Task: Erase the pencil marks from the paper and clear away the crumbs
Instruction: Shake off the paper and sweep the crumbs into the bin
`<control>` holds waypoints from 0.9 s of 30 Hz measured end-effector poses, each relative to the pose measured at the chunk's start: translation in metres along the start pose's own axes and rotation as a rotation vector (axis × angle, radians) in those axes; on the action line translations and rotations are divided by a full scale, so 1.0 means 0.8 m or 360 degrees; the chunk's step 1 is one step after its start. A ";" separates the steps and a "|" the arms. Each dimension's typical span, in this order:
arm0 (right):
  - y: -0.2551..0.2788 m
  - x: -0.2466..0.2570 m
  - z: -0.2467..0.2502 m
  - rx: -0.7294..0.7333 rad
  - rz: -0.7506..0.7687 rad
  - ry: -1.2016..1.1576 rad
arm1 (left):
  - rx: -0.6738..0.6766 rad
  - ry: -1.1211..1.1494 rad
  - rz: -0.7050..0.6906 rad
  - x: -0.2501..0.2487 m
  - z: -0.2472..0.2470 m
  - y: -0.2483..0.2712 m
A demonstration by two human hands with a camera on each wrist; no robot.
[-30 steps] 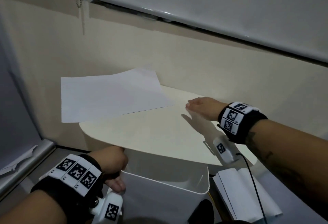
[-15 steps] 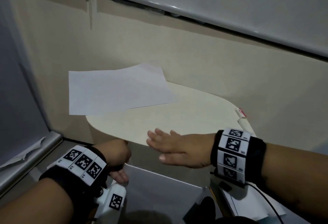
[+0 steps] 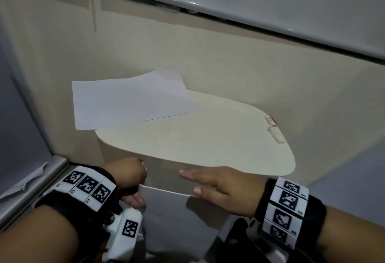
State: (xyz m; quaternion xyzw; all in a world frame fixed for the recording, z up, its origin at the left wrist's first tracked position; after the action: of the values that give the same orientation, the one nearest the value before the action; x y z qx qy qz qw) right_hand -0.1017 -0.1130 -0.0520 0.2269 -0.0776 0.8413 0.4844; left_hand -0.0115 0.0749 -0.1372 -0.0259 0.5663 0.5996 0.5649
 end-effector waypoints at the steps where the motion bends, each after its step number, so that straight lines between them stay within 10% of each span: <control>1: 0.009 -0.008 0.010 -0.0272 -0.0004 0.0011 | 0.0009 -0.0001 -0.0002 0.000 -0.001 0.000; 4: 0.034 -0.053 0.033 -0.0778 -0.0269 0.0229 | 0.0005 -0.0012 -0.0022 -0.001 -0.004 0.003; 8: 0.049 -0.100 0.014 -0.0260 -0.1048 0.0464 | -0.0017 -0.0040 -0.0002 0.000 -0.013 0.007; 15: 0.027 0.000 -0.024 -0.0202 -0.0192 0.0083 | -0.0033 -0.0071 -0.0017 -0.005 -0.028 0.011; 20: 0.038 -0.040 0.013 -0.1017 -0.0247 0.0345 | -0.0019 -0.0107 -0.0011 -0.005 -0.028 0.012; 23: 0.026 -0.069 0.002 -0.0407 -0.0812 0.0548 | 0.0009 -0.0120 0.0010 -0.002 -0.031 0.009; 27: -0.004 0.000 -0.018 -0.0127 -0.0162 0.0297 | 0.0066 -0.0163 0.0081 0.002 -0.034 0.003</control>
State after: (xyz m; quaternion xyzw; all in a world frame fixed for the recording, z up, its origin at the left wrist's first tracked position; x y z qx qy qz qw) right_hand -0.1032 -0.1062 -0.0646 0.1318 -0.0538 0.8293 0.5403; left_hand -0.0300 0.0572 -0.1463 0.0309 0.5494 0.6026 0.5780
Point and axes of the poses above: each hand's wrist, its own y-axis away from the middle knuckle, its own z-axis out of the back of the hand, x = y × z, the point moved 6 cm from there along -y, towards the middle knuckle, and after that the axes turned 2 degrees about -z, right-handed, at the moved point
